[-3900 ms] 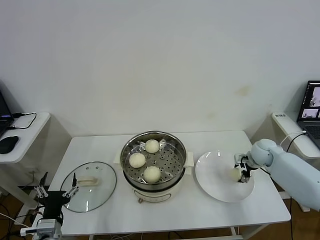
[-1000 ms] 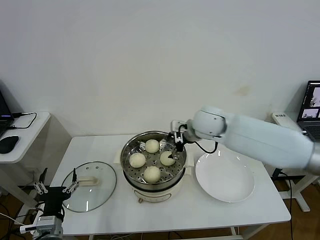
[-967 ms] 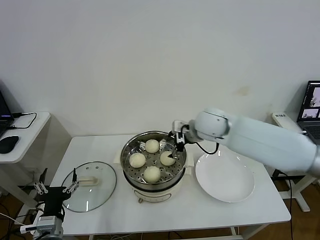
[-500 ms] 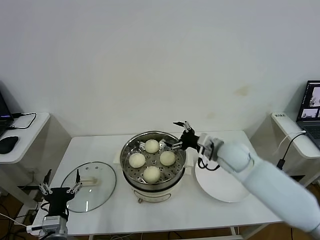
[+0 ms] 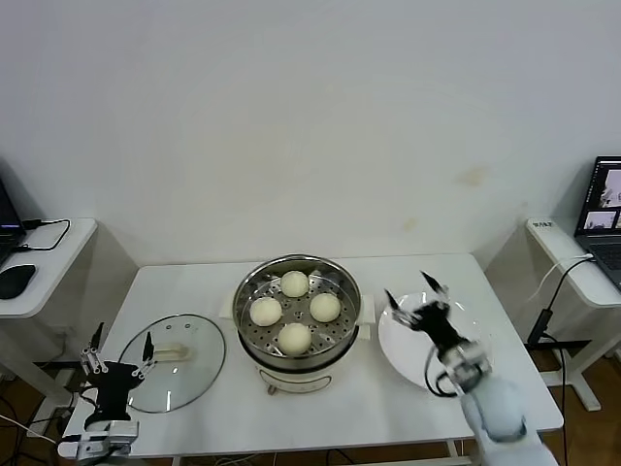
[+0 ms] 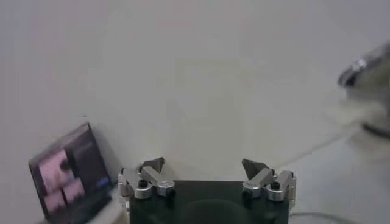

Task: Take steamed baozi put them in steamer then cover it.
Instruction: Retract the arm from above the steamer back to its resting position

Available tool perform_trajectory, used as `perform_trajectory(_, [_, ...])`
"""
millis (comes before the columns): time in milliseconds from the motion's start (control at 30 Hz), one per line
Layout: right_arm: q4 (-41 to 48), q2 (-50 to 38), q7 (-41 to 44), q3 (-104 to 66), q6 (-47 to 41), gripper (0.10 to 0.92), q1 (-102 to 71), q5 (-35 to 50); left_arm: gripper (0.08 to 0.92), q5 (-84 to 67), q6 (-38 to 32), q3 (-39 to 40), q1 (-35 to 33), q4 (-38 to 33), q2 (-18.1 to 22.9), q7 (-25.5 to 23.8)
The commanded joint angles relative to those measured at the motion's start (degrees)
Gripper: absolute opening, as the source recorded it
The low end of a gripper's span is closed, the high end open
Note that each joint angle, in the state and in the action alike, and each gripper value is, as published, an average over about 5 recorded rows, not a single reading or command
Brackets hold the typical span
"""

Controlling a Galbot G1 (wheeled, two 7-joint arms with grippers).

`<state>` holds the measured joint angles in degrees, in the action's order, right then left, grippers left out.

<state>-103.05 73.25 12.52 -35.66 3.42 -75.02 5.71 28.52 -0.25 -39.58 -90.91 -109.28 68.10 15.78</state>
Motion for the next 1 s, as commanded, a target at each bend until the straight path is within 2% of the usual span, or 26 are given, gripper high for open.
perform_trajectory(33, [-0.14, 10.07, -1.36, -16.79, 4.74, 0.823, -16.34, -2.0, 0.823, 41.74, -3.3, -0.6, 1.67, 11.88, -5.46, 0.6])
perform_trajectory(233, [0.6, 11.16, -1.57, -17.44, 5.28, 0.823, -17.25, -2.87, 0.823, 46.95, -2.6, 2.52, 4.46, 17.3, -6.65, -1.34])
perform_trajectory(500, [1.41, 12.27, -1.88, -17.49, 5.68, 0.823, -17.06, -3.36, 0.823, 46.68, -2.02, 4.23, 3.87, 17.89, -7.46, -2.35])
perform_trajectory(1000, [1.1, 14.12, -2.06, -16.59, 5.95, 0.823, -18.31, -6.74, 0.823, 43.73, -2.53, 8.89, 14.98, 23.55, -8.39, -2.78])
